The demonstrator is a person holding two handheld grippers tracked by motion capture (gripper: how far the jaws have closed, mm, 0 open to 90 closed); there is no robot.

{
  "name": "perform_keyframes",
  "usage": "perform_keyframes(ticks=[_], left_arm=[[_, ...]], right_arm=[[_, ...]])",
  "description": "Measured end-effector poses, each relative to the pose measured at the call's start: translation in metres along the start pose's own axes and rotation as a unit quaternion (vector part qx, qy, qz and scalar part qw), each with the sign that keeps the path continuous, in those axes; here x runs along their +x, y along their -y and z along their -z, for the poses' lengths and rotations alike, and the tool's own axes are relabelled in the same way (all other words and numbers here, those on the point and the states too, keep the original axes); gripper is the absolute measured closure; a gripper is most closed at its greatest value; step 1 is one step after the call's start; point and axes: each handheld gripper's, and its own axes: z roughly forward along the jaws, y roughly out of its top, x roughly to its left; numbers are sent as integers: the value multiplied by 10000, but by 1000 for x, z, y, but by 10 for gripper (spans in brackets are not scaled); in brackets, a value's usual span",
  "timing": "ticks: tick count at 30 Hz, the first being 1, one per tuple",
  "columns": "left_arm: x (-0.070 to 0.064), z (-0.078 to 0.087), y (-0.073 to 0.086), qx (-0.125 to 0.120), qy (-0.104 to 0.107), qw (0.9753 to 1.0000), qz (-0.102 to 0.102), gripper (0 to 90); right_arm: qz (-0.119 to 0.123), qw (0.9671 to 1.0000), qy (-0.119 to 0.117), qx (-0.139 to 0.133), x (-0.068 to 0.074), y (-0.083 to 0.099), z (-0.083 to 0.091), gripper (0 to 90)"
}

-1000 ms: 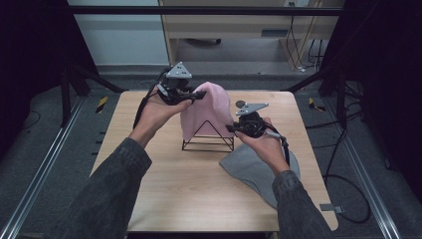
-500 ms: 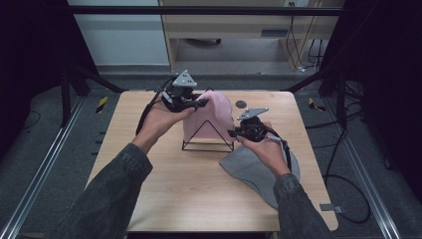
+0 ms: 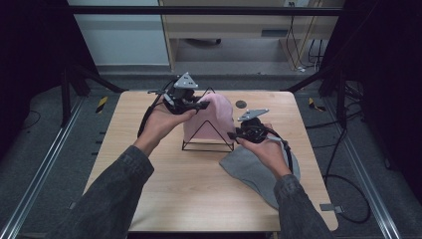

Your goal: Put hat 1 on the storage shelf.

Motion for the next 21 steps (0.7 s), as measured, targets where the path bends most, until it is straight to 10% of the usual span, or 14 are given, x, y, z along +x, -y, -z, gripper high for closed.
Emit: perform_keyframes(ticks=[21], left_arm=[[-2, -17, 19, 219, 45, 9996, 152, 744]], right_arm=[[-389, 9978, 545, -3, -23, 39, 39, 466]])
